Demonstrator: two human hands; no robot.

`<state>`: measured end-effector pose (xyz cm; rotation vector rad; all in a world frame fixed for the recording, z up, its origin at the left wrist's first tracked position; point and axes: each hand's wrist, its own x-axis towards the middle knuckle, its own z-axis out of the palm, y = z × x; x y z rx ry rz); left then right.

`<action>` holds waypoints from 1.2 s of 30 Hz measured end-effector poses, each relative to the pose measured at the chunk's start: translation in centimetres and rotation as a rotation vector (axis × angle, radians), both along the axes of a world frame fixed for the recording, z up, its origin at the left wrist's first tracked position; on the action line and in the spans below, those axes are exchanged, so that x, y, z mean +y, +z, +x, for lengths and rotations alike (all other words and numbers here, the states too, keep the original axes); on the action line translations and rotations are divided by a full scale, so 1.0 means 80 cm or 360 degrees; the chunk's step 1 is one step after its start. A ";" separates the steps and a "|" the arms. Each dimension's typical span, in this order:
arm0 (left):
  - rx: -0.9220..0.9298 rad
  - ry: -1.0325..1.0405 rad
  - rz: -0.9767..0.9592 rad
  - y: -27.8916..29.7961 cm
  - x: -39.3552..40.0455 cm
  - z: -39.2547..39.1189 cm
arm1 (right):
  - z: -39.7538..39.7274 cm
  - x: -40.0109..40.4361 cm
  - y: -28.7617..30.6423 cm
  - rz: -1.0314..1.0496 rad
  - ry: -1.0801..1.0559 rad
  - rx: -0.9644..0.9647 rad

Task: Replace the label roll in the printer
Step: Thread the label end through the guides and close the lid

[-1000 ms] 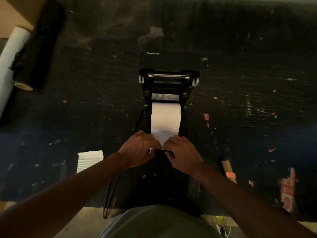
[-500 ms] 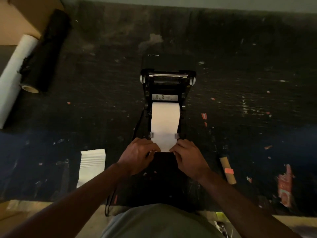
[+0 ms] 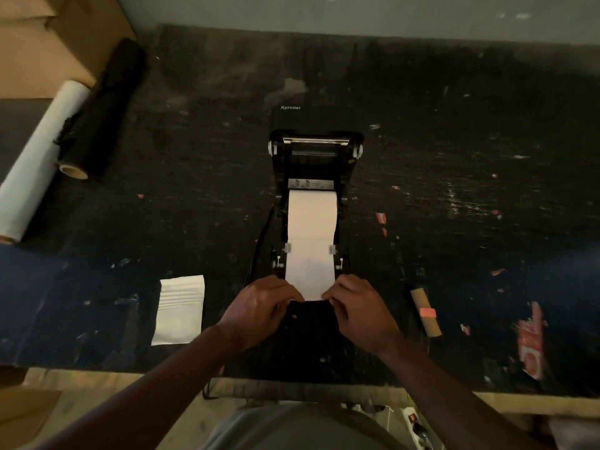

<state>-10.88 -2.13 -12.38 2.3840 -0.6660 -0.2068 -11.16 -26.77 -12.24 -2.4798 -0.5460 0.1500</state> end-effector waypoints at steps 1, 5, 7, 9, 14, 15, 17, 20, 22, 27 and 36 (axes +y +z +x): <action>0.0003 -0.0001 0.0002 -0.001 0.000 -0.003 | -0.003 -0.001 0.001 0.0013 0.0002 0.0000; 0.0099 0.0174 -0.0121 0.005 0.001 0.000 | -0.003 -0.009 0.007 0.0050 -0.0066 0.0080; 0.0129 0.0362 -0.0274 0.014 0.007 0.021 | 0.014 -0.016 0.018 0.0145 -0.0189 0.0125; 0.0196 0.0569 -0.0372 0.032 0.014 0.056 | 0.051 -0.024 0.034 0.0249 -0.0315 0.0091; 0.0223 0.1038 -0.0501 0.088 0.026 0.194 | 0.196 -0.027 0.094 0.0432 -0.0809 0.0038; 0.0228 0.1125 -0.0563 0.098 0.023 0.223 | 0.228 -0.023 0.106 0.0436 -0.0903 0.0042; 0.0360 0.1235 -0.0702 0.116 0.012 0.273 | 0.282 -0.014 0.127 0.0412 -0.0980 0.0133; 0.0556 0.1165 -0.0696 0.135 -0.006 0.308 | 0.326 0.003 0.143 0.0411 -0.0960 0.0431; 0.0545 0.1100 -0.0615 0.141 -0.010 0.307 | 0.329 0.010 0.144 0.0434 -0.0984 0.0454; 0.0453 0.1091 -0.0609 0.139 -0.001 0.262 | 0.276 0.003 0.140 0.0492 -0.1021 0.0176; 0.0303 0.1037 -0.0606 0.071 0.011 0.106 | 0.112 -0.009 0.064 0.0839 -0.1145 0.0271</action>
